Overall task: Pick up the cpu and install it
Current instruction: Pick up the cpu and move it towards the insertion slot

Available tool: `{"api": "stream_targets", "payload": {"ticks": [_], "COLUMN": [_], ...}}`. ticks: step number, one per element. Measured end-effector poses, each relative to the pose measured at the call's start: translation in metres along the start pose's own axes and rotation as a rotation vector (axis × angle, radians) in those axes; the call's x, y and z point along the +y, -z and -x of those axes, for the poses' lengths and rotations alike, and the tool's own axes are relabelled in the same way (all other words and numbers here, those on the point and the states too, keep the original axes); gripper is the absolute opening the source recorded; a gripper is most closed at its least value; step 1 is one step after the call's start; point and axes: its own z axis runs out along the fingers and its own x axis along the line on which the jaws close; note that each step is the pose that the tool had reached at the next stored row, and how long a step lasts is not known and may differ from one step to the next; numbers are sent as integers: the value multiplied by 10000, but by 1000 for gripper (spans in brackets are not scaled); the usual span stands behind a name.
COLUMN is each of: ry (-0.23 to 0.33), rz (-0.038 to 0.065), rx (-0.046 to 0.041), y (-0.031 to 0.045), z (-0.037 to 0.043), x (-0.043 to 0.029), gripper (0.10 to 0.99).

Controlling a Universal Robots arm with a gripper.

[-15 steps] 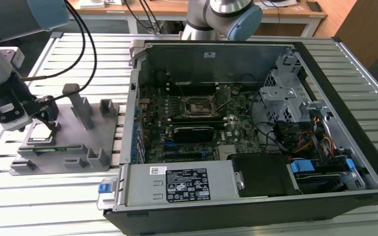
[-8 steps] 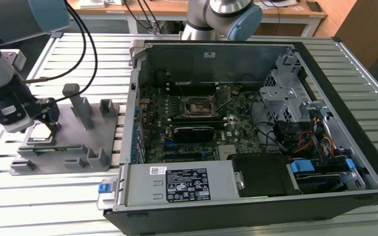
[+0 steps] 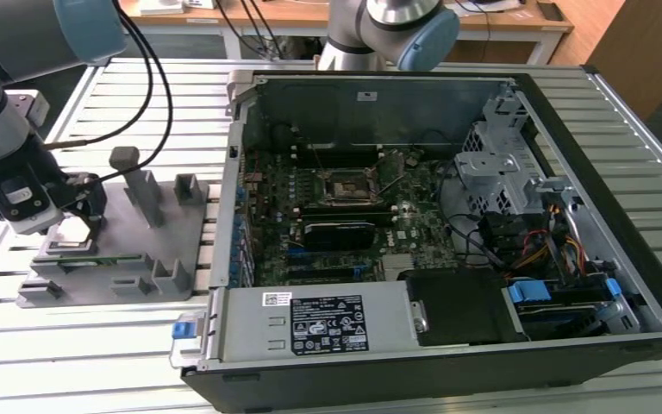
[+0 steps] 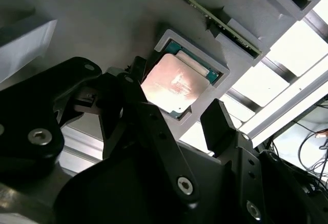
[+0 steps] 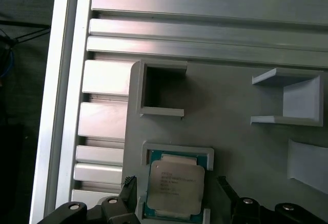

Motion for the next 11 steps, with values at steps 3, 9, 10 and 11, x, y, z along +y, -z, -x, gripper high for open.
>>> {"api": "stream_targets", "payload": {"ticks": [3, 9, 10, 11], "ry": [-14, -22, -21, -22], "rz": [1, -1, -1, -2], "rx": [-1, 0, 0, 1], "y": [-20, -50, -53, -53], "z": [1, 1, 2, 1], "x": [6, 8, 8, 8], "gripper": [706, 690, 627, 565]}}
